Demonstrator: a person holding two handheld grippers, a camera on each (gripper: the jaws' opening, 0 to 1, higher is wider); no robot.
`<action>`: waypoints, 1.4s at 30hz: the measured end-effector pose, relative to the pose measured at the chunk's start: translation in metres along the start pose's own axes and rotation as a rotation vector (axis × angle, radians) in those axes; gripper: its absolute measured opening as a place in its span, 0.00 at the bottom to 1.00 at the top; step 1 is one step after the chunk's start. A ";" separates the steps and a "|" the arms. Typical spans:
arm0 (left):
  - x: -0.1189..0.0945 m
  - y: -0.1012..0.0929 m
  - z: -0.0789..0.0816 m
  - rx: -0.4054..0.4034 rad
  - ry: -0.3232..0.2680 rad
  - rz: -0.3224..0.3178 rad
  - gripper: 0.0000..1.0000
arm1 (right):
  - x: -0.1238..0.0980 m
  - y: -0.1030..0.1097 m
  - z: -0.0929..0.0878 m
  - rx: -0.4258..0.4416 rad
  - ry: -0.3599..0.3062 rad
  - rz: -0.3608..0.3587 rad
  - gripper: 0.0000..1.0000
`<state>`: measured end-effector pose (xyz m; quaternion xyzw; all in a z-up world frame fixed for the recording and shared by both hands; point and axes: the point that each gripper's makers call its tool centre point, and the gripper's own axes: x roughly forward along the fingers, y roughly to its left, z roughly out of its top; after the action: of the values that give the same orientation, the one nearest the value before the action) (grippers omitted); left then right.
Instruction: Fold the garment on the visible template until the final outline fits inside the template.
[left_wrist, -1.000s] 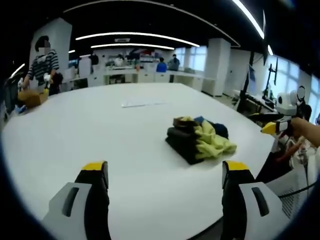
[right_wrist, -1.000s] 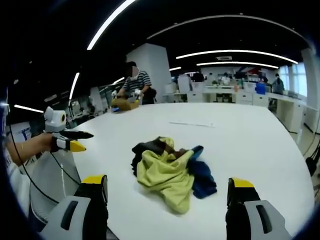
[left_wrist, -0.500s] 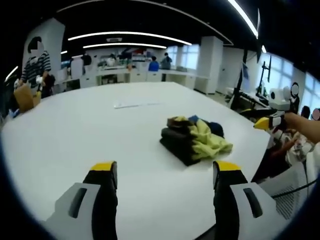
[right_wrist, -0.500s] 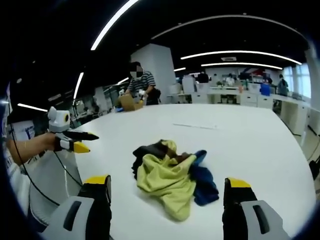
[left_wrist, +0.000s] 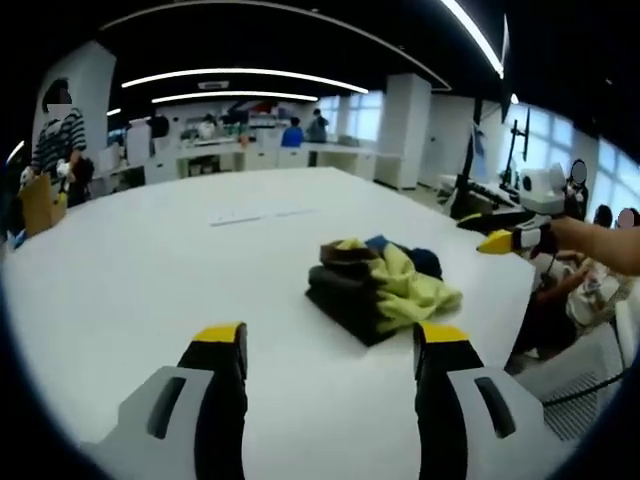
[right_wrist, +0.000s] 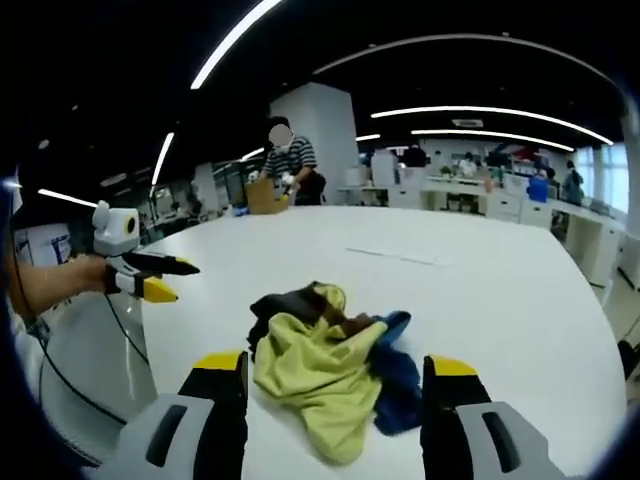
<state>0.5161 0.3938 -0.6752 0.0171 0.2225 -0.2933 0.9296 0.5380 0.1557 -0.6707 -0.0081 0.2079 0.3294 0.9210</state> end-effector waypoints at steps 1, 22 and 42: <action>0.002 0.000 0.001 0.005 0.001 -0.003 0.64 | 0.002 -0.001 0.001 0.004 -0.004 0.005 0.65; 0.056 -0.023 0.012 0.056 0.028 -0.126 0.38 | 0.050 -0.038 -0.013 -0.014 0.092 0.026 0.38; 0.108 -0.041 0.006 0.101 0.085 -0.188 0.22 | 0.090 -0.054 -0.036 -0.030 0.195 0.077 0.20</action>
<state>0.5742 0.3010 -0.7112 0.0552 0.2472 -0.3889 0.8858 0.6204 0.1621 -0.7450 -0.0462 0.2918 0.3652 0.8828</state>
